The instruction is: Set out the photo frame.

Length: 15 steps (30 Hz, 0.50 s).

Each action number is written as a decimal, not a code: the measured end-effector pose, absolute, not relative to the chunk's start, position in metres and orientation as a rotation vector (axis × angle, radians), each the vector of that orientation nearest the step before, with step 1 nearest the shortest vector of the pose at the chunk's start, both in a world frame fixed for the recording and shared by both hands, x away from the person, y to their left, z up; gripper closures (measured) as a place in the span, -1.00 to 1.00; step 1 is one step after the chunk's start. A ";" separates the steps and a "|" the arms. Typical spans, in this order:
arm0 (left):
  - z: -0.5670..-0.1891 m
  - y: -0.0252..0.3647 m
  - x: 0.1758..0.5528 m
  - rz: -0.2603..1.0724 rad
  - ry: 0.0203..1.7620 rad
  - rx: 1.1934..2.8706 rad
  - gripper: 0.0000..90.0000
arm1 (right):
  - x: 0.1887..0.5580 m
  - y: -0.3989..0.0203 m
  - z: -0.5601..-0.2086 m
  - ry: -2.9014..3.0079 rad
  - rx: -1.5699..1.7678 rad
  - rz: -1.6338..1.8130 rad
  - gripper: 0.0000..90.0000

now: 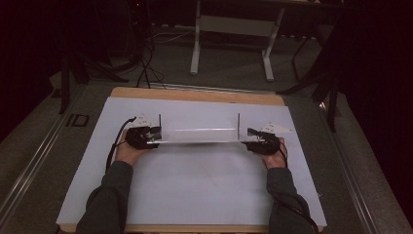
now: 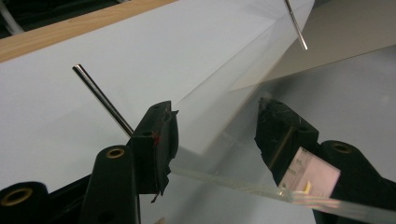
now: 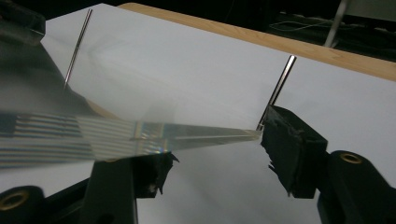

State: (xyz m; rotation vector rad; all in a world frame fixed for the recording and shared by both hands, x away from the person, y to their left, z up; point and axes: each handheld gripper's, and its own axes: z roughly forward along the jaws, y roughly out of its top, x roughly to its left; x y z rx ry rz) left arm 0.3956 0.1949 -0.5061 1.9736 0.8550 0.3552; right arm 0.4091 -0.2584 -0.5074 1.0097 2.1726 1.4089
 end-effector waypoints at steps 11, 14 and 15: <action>-0.497 0.199 0.396 0.283 0.838 1.981 0.02 | 0.400 -0.263 -0.496 2.220 0.931 1.424 -0.15; -0.498 0.200 0.397 0.273 0.841 1.979 0.02 | 0.401 -0.262 -0.492 2.240 0.897 1.461 -0.18; -0.500 0.200 0.397 0.265 0.847 1.975 0.02 | 0.403 -0.261 -0.492 2.248 0.885 1.469 -0.22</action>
